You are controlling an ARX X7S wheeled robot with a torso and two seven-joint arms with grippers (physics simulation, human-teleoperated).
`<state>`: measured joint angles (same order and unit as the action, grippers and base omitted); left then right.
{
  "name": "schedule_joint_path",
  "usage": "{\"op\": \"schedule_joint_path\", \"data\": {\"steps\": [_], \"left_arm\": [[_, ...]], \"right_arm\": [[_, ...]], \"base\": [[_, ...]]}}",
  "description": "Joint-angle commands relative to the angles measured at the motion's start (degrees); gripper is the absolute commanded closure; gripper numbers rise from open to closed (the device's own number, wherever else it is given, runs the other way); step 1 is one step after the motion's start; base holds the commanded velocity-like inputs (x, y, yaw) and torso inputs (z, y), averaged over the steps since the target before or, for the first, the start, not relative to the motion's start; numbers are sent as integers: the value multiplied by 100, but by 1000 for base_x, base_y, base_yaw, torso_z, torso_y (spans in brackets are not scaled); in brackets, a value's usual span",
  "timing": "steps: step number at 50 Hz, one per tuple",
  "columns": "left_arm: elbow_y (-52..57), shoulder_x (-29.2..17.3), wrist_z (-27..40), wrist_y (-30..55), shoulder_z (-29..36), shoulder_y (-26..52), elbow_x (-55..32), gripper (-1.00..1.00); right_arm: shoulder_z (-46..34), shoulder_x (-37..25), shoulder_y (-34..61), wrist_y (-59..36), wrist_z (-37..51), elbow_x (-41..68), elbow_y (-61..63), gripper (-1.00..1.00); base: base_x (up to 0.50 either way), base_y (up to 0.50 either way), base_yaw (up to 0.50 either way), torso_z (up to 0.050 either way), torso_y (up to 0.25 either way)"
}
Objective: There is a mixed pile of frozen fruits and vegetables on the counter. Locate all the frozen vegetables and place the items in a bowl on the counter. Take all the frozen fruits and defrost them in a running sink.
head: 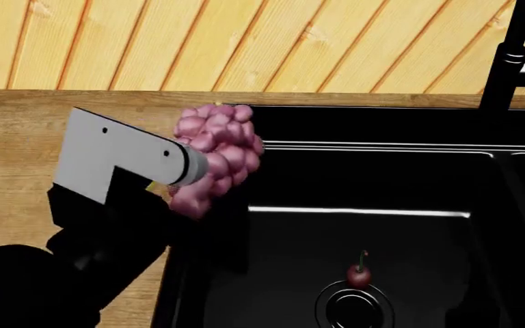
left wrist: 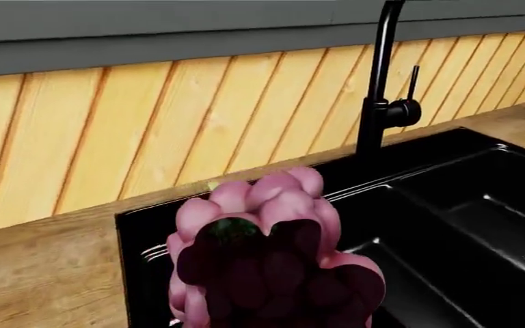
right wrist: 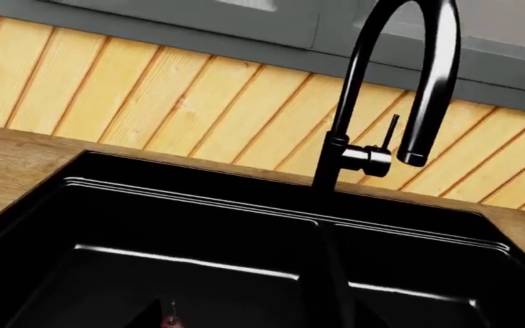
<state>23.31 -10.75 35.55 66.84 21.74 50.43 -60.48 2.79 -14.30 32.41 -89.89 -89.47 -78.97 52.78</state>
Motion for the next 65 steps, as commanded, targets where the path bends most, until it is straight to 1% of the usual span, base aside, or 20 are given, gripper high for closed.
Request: {"op": "schedule_joint_path", "data": {"steps": [1, 5, 6, 9, 11, 13, 14, 15, 16, 18, 27, 31, 35, 41, 46, 47, 53, 56, 63, 65], "left_arm": [[-2296, 685, -1611, -836, 1023, 1093, 811, 100], [-3566, 1043, -2275, -1281, 1422, 1449, 1004, 100], [-3768, 1061, -2302, -1378, 1563, 1572, 867, 100], [-4805, 1070, -2357, -2219, 2801, 2147, 191, 100], [-5547, 1074, -2386, -3084, 4161, 2621, -741, 100], [-5992, 1074, -2384, -3884, 5581, 3029, -1841, 100], [-6113, 1075, -2379, -4183, 6165, 3140, -2267, 100], [-6186, 1075, -2368, -4334, 6530, 3170, -2484, 100], [-6209, 1075, -2351, -4418, 6688, 3189, -2585, 100], [-6295, 1075, -2303, -4442, 6810, 3044, -2489, 100], [-6690, 1075, -2282, -4329, 6793, 2623, -2245, 100], [-6816, 1075, -2312, -4307, 6783, 2569, -2269, 100], [-6708, 1075, -2336, -4268, 6784, 2564, -2335, 100], [-6669, 1075, -2376, -4203, 6785, 2459, -2179, 100], [-6674, 1075, -2377, -4159, 6776, 2522, -2222, 100], [-6674, 1075, -2367, -4160, 6778, 2540, -2235, -100], [-6649, 1075, -2267, -4213, 6780, 2677, -2282, -100], [-6524, 1075, -2201, -4280, 6774, 2876, -2392, -100], [-6247, 1049, -1968, -4483, 6663, 3514, -2763, -100], [-5195, 485, -1437, -4529, 6437, 3648, -2927, -100]], "right_arm": [[999, -552, -251, -10, -52, 612, 297, -100], [1542, -801, -569, -10, -52, 973, 465, -100], [1620, -819, -630, -10, -52, 1029, 498, -100], [1755, -892, -688, -10, -52, 1120, 504, -100], [1856, -918, -738, -10, -52, 1204, 548, -100], [1912, -900, -861, -10, -52, 1250, 646, -100], [1925, -894, -908, -10, -52, 1262, 682, -100], [2051, -954, -969, -10, -52, 1386, 717, -100], [2093, -975, -974, -10, -52, 1430, 717, -100], [2360, -1082, -1009, -11, -52, 1640, 717, -100], [2603, -1204, -1059, -10, -52, 1864, 721, -100], [2557, -1160, -1075, -10, -52, 1816, 721, -100], [2568, -1127, -1133, -10, -52, 1826, 721, -100], [2641, -1139, -1182, -10, -52, 1887, 721, -100], [2512, -1070, -1175, -10, -52, 1769, 721, -100], [2506, -1075, -1185, -10, -52, 1773, 721, -100], [2360, -1008, -1178, -10, -52, 1676, 721, -100], [2285, -957, -1178, -10, -52, 1599, 721, -100], [1823, -763, -1032, -10, -52, 1253, 686, -100], [1671, -754, -948, -10, -52, 1123, 654, -100]], "base": [[0, 0, 0, 0, 0], [0, 0, 0, 0, 0], [0, 0, 0, 0, 0], [0, 0, 0, 0, 0], [0, 0, 0, 0, 0], [0, 0, 0, 0, 0], [0, 0, 0, 0, 0], [0, 0, 0, 0, 0], [0, 0, 0, 0, 0], [0, 0, 0, 0, 0], [0, 0, 0, 0, 1], [0, 0, 0, 0, 0], [0, 0, 0, 0, 3], [0, 0, 0, 0, 0], [0, 0, 0, 0, 0], [0, 0, 0, 0, 0], [0, 0, 0, 0, 0], [0, 0, 0, 0, 0], [0, 0, 0, 0, 0], [0, 0, 0, 0, 5]]}}
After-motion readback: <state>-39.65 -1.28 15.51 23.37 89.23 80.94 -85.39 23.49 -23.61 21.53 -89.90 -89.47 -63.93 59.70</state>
